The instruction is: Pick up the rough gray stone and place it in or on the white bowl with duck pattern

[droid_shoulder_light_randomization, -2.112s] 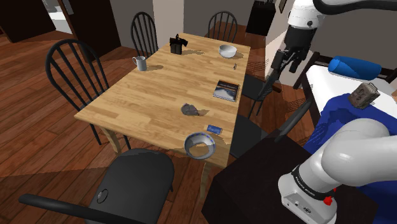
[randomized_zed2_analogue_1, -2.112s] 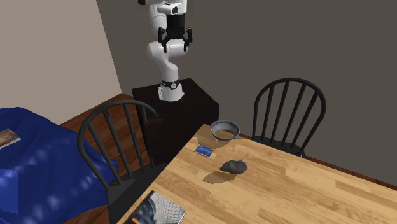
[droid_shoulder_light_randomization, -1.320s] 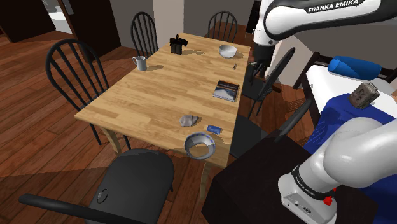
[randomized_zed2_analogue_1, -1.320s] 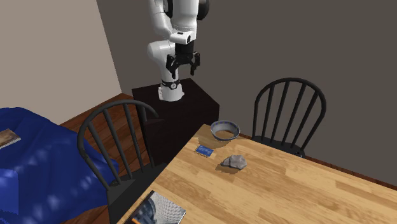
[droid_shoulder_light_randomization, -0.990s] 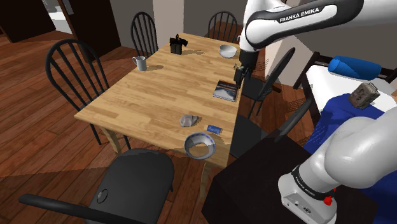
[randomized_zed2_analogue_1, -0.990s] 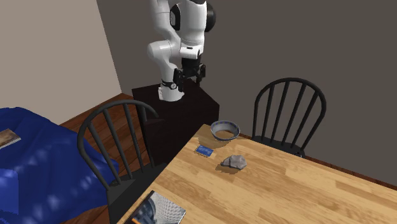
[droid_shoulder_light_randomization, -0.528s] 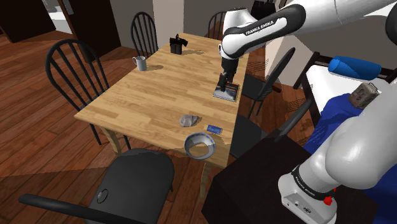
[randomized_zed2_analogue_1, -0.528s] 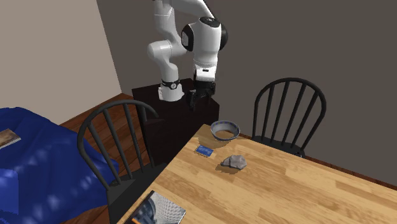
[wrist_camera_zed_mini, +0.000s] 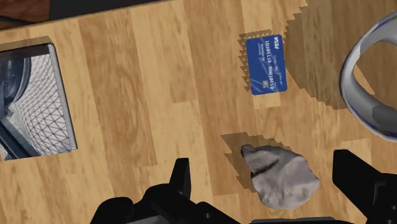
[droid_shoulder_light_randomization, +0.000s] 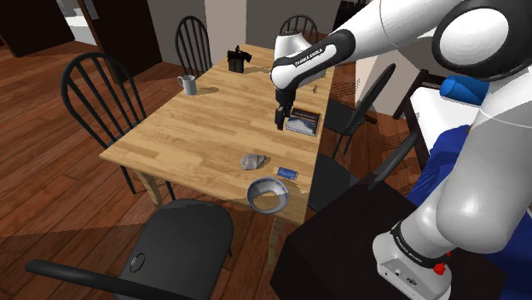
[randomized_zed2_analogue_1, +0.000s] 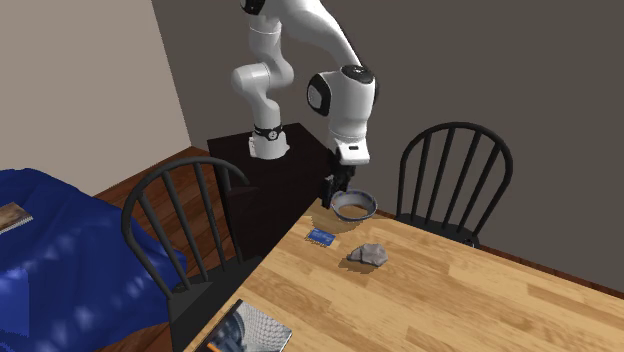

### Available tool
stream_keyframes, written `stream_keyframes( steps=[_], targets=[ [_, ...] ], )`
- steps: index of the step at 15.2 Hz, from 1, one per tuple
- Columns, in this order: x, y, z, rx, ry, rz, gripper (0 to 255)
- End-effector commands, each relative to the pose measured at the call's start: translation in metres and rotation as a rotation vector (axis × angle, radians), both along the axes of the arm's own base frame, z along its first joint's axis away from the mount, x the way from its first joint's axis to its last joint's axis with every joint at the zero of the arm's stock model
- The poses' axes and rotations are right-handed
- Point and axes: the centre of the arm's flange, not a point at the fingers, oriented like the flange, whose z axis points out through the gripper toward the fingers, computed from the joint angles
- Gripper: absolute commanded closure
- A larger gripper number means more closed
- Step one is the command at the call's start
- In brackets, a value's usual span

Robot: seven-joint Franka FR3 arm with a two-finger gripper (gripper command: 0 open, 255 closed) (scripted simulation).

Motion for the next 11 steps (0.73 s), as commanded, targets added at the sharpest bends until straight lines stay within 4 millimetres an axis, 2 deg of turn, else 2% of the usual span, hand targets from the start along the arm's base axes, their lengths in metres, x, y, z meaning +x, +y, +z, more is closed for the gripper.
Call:
stream_keyframes(
  steps=[1, 11],
  targets=[
    [0.021, 0.012, -0.017, 0.003, 0.0, 0.044, 0],
    [0.101, 0.074, -0.1, 0.014, 0.002, 0.254, 0]
  ],
)
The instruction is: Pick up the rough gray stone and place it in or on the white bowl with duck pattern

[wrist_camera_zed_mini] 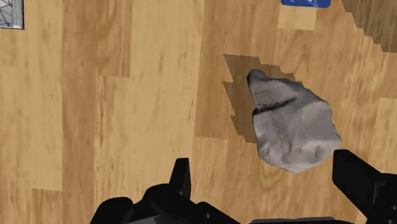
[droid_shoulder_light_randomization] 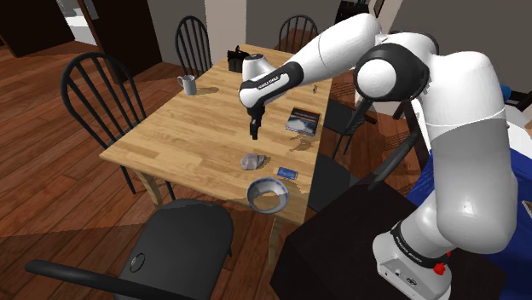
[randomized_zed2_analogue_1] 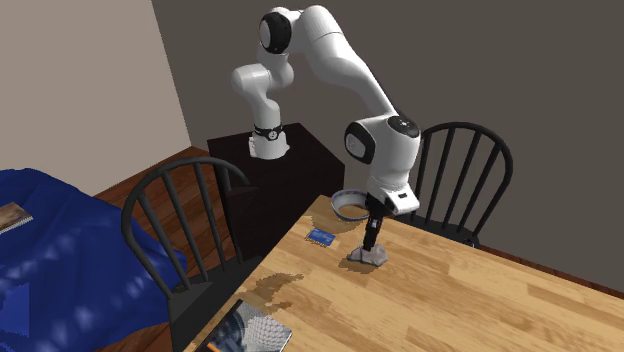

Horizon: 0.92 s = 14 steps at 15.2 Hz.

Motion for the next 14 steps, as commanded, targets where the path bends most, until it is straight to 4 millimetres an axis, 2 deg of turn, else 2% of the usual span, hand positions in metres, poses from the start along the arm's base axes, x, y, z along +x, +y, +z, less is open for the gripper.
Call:
stream_keyframes(
  steps=[1, 9, 14],
  targets=[
    [0.015, 0.017, -0.017, 0.003, 0.0, 0.043, 0],
    [0.015, 0.016, -0.059, 0.003, 0.0, 0.049, 0],
    [0.015, 0.016, -0.059, 0.003, 0.0, 0.049, 0]
  ],
)
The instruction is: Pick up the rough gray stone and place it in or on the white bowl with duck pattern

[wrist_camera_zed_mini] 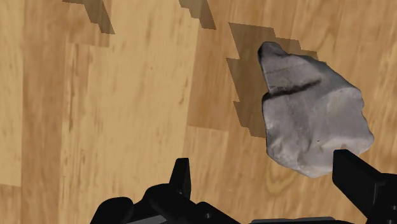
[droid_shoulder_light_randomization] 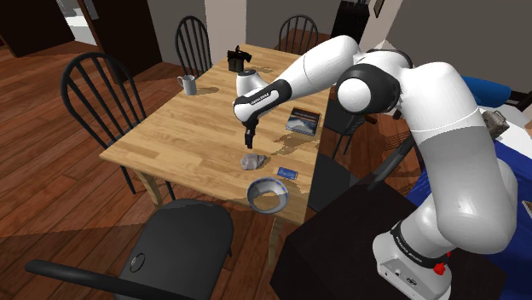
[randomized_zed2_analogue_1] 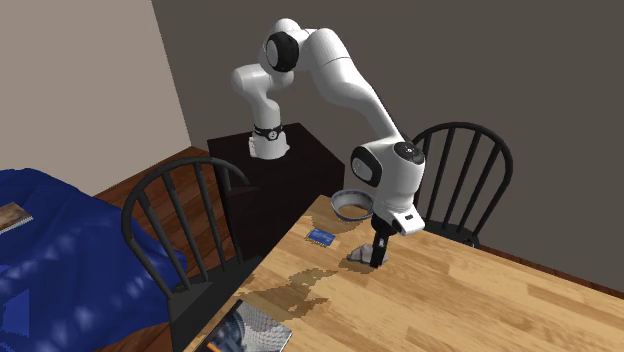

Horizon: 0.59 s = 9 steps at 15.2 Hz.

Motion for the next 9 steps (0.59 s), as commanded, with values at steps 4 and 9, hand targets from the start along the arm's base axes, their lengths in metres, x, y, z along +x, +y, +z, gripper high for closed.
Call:
stream_keyframes(
  steps=[4, 9],
  targets=[
    [0.0, 0.0, -0.0001, 0.0, 0.0, 0.0, 255],
    [0.0, 0.0, -0.0001, 0.0, 0.0, 0.0, 255]
  ],
)
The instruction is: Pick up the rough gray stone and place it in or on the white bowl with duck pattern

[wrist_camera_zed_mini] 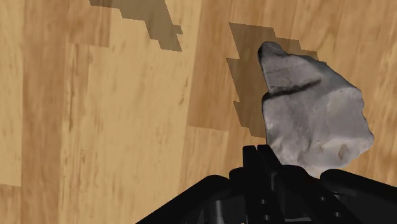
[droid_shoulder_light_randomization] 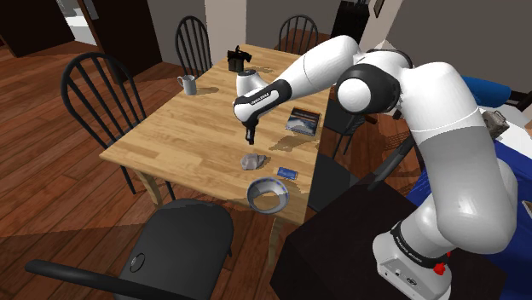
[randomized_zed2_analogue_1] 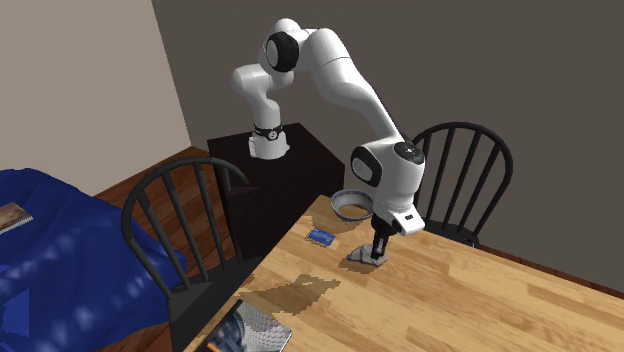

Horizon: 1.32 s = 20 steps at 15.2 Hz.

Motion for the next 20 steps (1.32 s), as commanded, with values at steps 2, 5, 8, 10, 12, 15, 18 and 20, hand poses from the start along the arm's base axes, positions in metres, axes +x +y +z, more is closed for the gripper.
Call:
stream_keyframes(
  steps=[2, 5, 8, 10, 12, 15, 18, 20],
  targets=[
    [0.0, 0.0, 0.0, 0.0, 0.0, 0.0, 255],
    [0.0, 0.0, 0.0, 0.0, 0.0, 0.0, 0],
    [-0.045, -0.01, -0.016, 0.035, -0.052, 0.11, 0],
    [-0.074, -0.018, -0.028, 0.059, -0.087, 0.184, 0],
    [-0.098, -0.028, -0.039, 0.08, -0.118, 0.25, 0],
    [-0.097, -0.028, -0.055, 0.08, -0.118, 0.25, 0],
    [-0.096, -0.027, -0.071, 0.08, -0.118, 0.25, 0],
    [-0.095, -0.027, -0.079, 0.08, -0.118, 0.25, 0]
  ],
)
